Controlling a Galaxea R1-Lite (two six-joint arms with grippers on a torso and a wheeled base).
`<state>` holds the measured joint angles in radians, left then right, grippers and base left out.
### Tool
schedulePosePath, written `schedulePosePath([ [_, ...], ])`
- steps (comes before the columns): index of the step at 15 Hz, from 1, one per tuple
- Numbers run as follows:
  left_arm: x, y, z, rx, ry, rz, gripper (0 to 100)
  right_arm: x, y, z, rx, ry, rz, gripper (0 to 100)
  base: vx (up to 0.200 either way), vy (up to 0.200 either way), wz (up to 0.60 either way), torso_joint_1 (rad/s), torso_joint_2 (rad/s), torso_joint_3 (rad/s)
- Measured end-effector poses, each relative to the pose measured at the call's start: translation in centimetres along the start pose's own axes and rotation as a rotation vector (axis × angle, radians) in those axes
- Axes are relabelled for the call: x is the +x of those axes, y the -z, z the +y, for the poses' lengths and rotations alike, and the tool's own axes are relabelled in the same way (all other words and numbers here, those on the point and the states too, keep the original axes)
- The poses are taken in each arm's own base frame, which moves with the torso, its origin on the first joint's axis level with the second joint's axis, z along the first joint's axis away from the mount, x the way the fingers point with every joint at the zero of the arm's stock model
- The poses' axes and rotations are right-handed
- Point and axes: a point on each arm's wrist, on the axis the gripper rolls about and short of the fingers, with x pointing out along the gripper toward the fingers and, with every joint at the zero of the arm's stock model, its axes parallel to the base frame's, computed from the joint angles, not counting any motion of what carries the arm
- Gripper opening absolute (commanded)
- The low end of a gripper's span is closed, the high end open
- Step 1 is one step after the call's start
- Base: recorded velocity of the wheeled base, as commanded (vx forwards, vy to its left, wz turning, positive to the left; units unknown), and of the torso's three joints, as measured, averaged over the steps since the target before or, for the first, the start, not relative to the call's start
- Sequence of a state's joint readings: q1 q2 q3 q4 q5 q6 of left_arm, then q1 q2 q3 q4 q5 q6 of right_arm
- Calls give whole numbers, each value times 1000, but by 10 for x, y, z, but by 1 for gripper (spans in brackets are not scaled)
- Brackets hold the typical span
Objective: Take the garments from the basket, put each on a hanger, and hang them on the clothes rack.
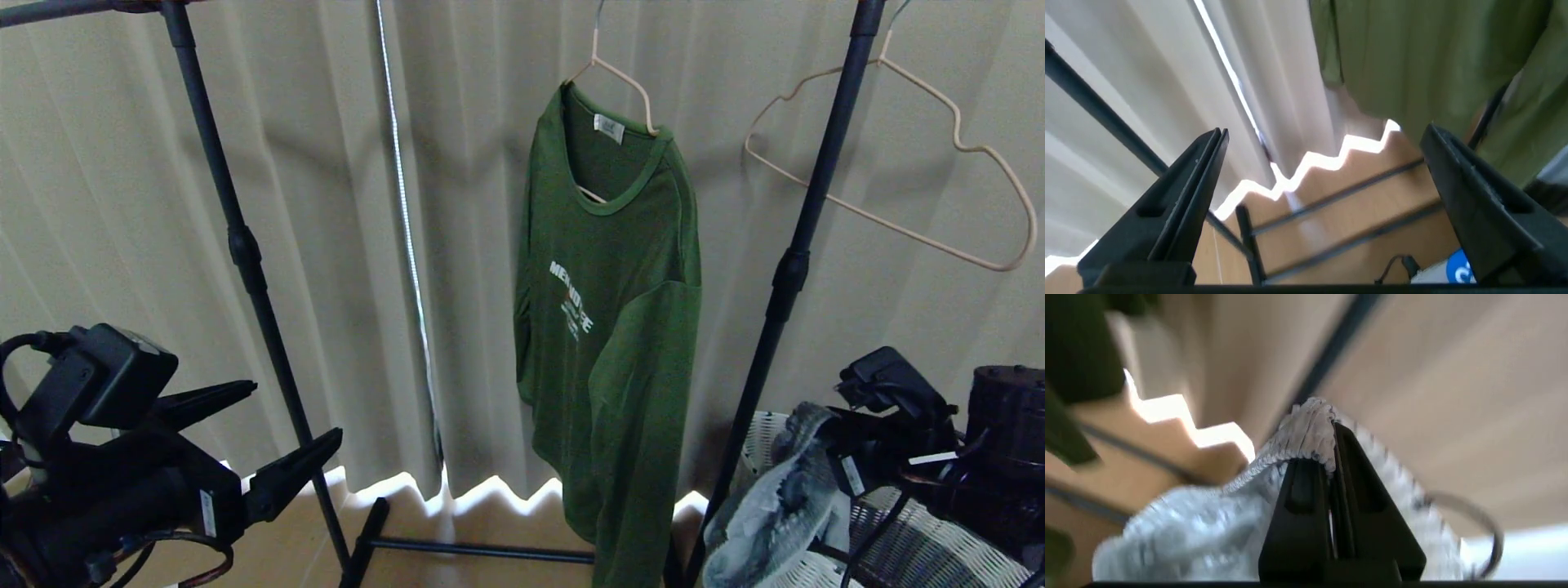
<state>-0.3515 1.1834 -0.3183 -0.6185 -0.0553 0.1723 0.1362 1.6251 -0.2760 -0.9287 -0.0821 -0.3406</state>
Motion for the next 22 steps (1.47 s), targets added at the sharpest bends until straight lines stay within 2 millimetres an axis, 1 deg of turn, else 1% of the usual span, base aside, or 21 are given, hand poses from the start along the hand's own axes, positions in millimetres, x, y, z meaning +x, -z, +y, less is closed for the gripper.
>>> schedulePosePath([
  [3, -11, -7, 0, 6, 1, -54, 100, -23, -37, 2, -15, -48, -164, 0, 0, 0, 0, 0, 0, 0],
  [5, -18, -7, 0, 6, -4, -74, 100, -34, -60, 3, -20, -63, -267, 0, 0, 0, 0, 0, 0, 0],
  [7, -22, -6, -1, 2, -5, -87, 100, -38, -72, 2, -20, -67, -307, 0, 0, 0, 0, 0, 0, 0],
  [10, -25, -4, -1, 2, -5, -86, 100, -41, -77, 3, -24, -77, -313, 0, 0, 0, 0, 0, 0, 0],
  [17, -24, -2, -1, 3, -4, -78, 100, -37, -78, 5, -30, -91, -287, 0, -200, 0, 0, 0, 0, 3],
  [22, -23, 0, -2, 7, -2, -72, 100, -35, -78, 7, -34, -100, -284, 0, 0, 0, 0, 0, 0, 0],
])
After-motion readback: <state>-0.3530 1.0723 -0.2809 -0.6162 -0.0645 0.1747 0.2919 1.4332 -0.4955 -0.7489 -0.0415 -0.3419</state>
